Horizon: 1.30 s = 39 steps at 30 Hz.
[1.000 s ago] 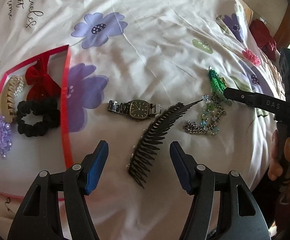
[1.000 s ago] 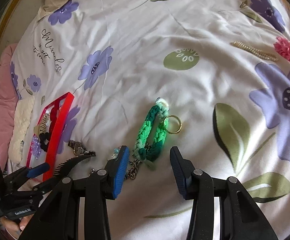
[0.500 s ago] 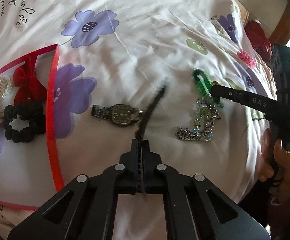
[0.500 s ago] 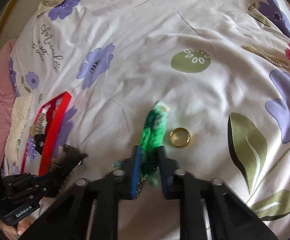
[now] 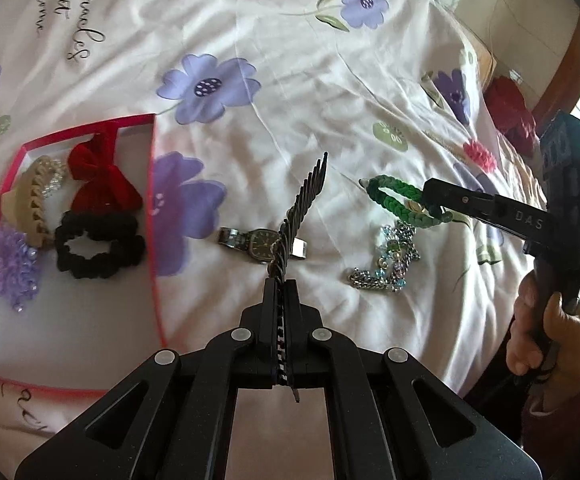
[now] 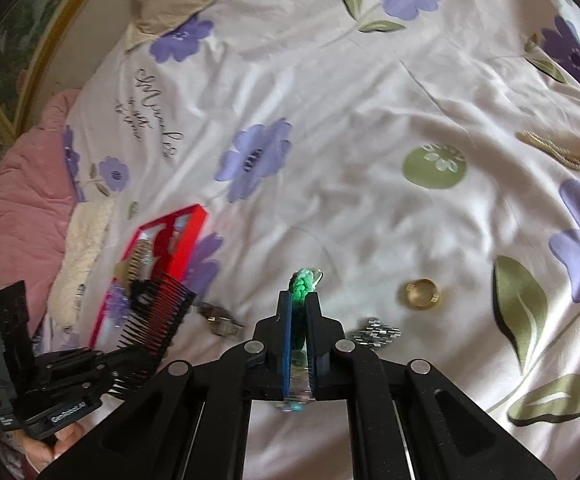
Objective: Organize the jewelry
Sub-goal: 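Carry the comb and green scrunchie into the box with both tools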
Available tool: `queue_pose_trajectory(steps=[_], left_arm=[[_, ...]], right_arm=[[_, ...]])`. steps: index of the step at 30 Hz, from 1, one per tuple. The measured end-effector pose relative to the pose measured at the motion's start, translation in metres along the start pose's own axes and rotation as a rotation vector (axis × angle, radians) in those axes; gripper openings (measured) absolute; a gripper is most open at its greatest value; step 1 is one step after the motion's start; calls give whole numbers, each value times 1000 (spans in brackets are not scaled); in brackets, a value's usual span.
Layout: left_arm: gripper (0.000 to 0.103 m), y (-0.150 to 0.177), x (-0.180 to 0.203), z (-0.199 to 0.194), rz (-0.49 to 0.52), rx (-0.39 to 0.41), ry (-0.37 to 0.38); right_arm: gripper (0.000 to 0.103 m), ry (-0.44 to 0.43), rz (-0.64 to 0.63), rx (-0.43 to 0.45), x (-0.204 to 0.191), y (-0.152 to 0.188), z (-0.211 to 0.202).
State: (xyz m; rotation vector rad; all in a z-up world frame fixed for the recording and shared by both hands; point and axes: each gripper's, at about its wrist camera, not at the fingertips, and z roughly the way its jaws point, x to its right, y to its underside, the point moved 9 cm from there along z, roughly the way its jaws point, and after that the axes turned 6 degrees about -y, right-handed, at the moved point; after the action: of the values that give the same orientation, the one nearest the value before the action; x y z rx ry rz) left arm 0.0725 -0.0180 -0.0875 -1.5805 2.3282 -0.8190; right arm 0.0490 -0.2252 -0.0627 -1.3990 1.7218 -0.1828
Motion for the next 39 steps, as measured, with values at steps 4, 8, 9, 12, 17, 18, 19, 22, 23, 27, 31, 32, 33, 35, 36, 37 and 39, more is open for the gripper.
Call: queue_pose_trajectory(steps=[4, 8, 9, 12, 17, 18, 19, 22, 23, 27, 31, 32, 33, 35, 36, 37, 39], left_arm=[[1, 2, -15, -9, -29, 13, -15], [1, 7, -36, -16, -64, 22, -41], [1, 8, -40, -17, -71, 23, -46], [1, 13, -61, -22, -105, 29, -72], [1, 19, -94, -31, -163, 42, -105], [1, 20, -100, -33, -172, 44, -110], [1, 21, -107, -35, -184, 47, -118], [1, 25, -126, -38, -217, 51, -140], [1, 27, -132, -40, -228, 52, -146], [1, 31, -154, -44, -266, 58, -170], [1, 35, -175, -47, -310, 59, -194], [1, 36, -182, -48, -324, 59, -203], [1, 37, -186, -48, -332, 59, -209], [1, 39, -198, -48, -360, 58, -227], [1, 40, -203, -47, -374, 57, -235], [1, 41, -207, -47, -388, 56, -243], [1, 44, -216, -47, -410, 54, -257]], right_arm=[[5, -52, -27, -3, -26, 0, 0], [5, -103, -50, -18, -52, 4, 9], [5, -115, -57, -26, -60, 6, 13], [5, -139, -76, -41, -76, 9, 21], [5, -180, -104, -70, -105, 15, 38], [5, -187, -109, -75, -109, 16, 40], [5, -195, -117, -82, -116, 18, 45], [5, -214, -132, -100, -130, 21, 53], [5, -220, -137, -105, -135, 23, 57], [5, -242, -146, -123, -149, 27, 68], [5, -265, -157, -145, -165, 32, 80], [5, -270, -158, -151, -168, 33, 84], [5, -273, -159, -154, -170, 34, 87], [5, -283, -160, -166, -176, 35, 95], [5, -288, -158, -172, -179, 36, 98], [5, -291, -160, -177, -182, 37, 103], [5, -298, -166, -191, -189, 39, 112]])
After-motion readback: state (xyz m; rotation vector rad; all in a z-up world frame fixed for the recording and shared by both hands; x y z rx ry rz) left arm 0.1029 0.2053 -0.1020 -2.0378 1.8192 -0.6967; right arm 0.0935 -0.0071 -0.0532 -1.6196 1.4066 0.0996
